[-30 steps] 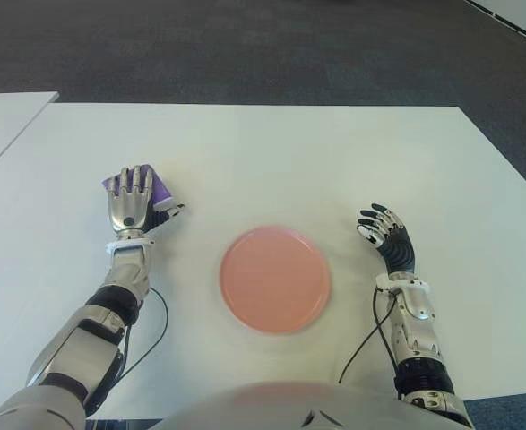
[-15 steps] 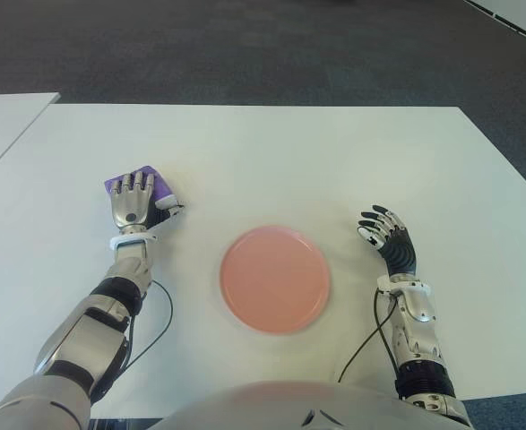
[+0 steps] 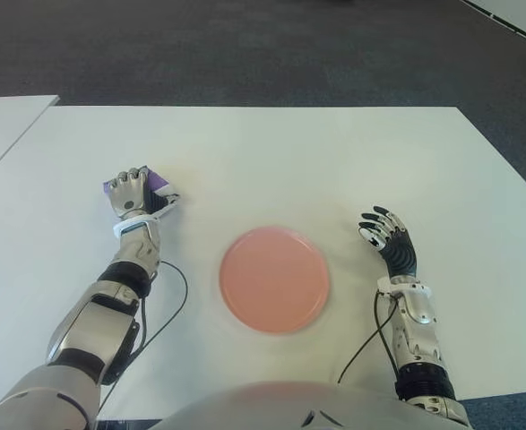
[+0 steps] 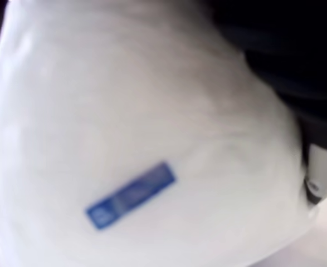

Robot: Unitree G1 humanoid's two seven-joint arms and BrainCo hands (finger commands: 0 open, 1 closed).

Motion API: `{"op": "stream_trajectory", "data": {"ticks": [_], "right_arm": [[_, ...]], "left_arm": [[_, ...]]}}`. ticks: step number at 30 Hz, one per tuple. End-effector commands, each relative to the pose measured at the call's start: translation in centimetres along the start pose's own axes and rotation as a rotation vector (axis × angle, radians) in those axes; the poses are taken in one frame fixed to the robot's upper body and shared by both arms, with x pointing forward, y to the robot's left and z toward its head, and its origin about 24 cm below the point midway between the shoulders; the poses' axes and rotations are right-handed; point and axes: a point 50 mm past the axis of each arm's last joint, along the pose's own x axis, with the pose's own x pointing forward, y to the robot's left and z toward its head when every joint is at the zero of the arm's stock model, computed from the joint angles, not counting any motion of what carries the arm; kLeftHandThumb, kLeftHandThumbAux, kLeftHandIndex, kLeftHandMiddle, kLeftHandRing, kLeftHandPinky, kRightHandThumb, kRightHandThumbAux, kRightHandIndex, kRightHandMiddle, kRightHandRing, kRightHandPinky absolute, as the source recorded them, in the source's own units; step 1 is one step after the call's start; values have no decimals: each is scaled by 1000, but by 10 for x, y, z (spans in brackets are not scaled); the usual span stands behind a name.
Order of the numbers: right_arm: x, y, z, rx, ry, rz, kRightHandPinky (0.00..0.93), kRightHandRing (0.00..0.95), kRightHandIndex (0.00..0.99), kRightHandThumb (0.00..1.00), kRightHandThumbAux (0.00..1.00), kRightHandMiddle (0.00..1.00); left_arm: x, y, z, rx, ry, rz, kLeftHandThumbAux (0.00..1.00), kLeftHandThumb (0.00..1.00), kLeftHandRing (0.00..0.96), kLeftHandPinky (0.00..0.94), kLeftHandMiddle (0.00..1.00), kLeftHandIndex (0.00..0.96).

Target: Put the tissue paper into the plate.

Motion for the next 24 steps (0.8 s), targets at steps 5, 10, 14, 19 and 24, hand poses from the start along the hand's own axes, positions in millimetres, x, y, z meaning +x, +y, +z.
{"op": "stream_trajectory", "data": {"ticks": [5, 10, 14, 19, 24], "right_arm": [[-22, -7, -31, 14, 178, -43, 389, 371, 210, 270, 727, 342], [-20, -8, -30, 12, 180, -52, 399, 373, 215, 283, 747, 345], [-19, -8, -29, 8, 182, -59, 398, 373, 206, 284, 748, 345], [-16, -8, -27, 6, 183, -66, 396, 370, 192, 276, 735, 344], [-14, -8, -26, 1, 193, -72, 404, 375, 189, 278, 736, 352]], "left_arm": [[-39, -49, -15, -43, 139, -228, 662, 855, 799, 814, 523, 415], [-40, -50, -14, -50, 137, -220, 663, 855, 815, 815, 525, 412], [-41, -51, -13, -48, 134, -222, 663, 855, 819, 815, 526, 412], [-42, -51, -11, -53, 137, -223, 663, 855, 816, 808, 523, 413], [-42, -51, -8, -75, 146, -227, 663, 855, 814, 812, 522, 412]]}}
